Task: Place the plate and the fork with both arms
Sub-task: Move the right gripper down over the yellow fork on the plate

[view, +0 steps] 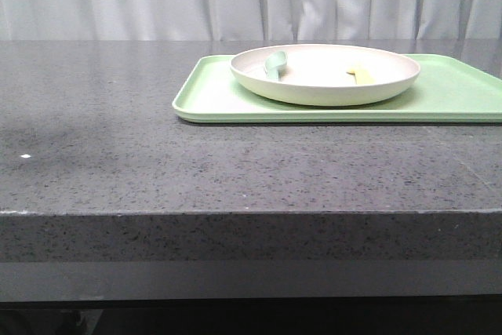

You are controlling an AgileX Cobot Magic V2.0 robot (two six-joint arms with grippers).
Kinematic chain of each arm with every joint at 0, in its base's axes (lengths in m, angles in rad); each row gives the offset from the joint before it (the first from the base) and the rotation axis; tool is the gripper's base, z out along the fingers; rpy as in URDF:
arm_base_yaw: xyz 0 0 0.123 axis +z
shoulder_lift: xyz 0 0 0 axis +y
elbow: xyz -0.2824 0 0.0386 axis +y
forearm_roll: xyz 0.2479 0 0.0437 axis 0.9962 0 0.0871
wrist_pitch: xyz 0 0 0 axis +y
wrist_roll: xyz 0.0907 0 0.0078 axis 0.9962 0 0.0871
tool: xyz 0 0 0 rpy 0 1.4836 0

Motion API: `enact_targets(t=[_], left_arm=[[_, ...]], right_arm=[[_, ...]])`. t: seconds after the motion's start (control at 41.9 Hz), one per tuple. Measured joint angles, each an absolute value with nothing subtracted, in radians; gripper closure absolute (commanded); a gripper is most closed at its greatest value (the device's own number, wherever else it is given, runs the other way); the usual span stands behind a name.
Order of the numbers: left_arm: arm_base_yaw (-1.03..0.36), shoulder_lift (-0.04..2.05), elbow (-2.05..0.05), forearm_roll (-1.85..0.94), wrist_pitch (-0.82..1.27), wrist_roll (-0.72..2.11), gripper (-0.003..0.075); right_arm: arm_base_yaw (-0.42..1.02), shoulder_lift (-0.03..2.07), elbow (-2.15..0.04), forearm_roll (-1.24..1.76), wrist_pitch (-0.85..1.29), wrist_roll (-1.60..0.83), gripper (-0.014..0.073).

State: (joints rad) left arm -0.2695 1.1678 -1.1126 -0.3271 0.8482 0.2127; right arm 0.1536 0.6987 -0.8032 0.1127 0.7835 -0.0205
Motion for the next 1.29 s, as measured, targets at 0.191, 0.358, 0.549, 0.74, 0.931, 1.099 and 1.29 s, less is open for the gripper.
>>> enact_targets(t=[0.191, 0.358, 0.549, 0.74, 0.931, 1.099, 1.29], left_arm=[[-0.259, 0.981, -0.969, -0.314, 0.854, 0.224, 0.0351], [-0.259, 0.881, -0.918, -0.312, 0.879, 0.224, 0.0351], [-0.259, 0.849, -0.907, -0.304, 0.900, 0.226, 0.0351], [-0.259, 0.849, -0.907, -0.288, 0.900, 0.226, 0.0351], [-0.259, 0.849, -0.907, -0.286, 0.900, 0.226, 0.0351], [-0.259, 0.849, -0.907, -0.286, 0.900, 0.226, 0.0351], [-0.259, 0.849, -0.907, -0.282, 0.900, 0.226, 0.0351]], right_arm=[[0.235, 0.839, -0.918, 0.113, 0.870, -0.021, 0.0119], [0.274, 0.968, -1.018, 0.113, 0.923, -0.021, 0.0128], [0.293, 1.104, -1.127, 0.113, 0.967, -0.021, 0.0271], [0.294, 1.228, -1.230, 0.113, 0.984, 0.000, 0.0298], [0.294, 1.364, -1.355, 0.113, 1.034, 0.056, 0.0298], [0.294, 1.498, -1.475, 0.111, 1.073, 0.128, 0.0298], [0.294, 1.646, -1.614, 0.107, 1.099, 0.185, 0.0298]])
